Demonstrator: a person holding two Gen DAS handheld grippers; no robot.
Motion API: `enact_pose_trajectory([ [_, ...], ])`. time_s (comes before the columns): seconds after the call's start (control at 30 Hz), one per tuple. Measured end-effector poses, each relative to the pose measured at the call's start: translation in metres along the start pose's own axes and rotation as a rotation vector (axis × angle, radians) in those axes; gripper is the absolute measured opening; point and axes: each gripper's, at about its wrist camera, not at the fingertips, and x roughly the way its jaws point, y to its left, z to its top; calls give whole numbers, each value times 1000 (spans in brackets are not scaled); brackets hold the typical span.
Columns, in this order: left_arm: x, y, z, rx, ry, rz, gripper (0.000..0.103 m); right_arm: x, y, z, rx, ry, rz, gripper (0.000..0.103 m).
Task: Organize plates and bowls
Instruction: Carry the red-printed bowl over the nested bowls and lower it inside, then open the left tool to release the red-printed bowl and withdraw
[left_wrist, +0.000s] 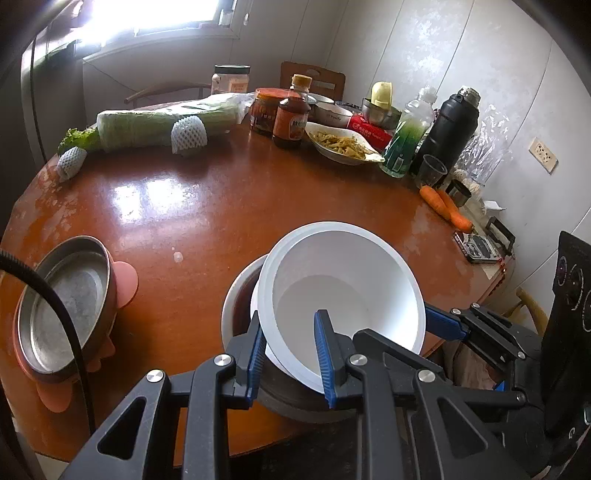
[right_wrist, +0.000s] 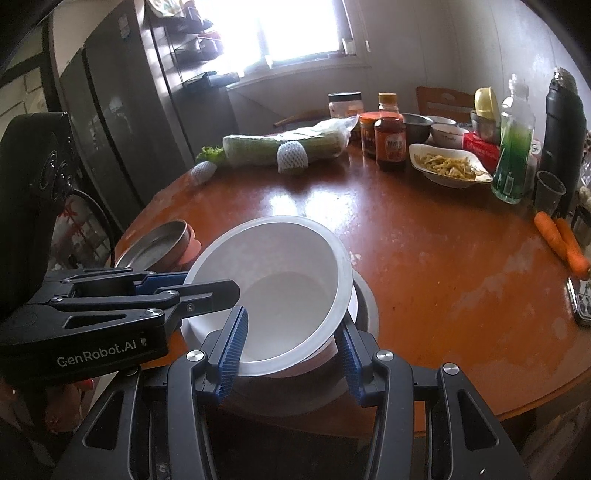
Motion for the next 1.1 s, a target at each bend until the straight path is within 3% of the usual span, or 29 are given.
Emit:
enact_pose_trajectory([
  [1.1,13,9,1,0,6,27,26,13,-3,-2,3,23,-17,52],
])
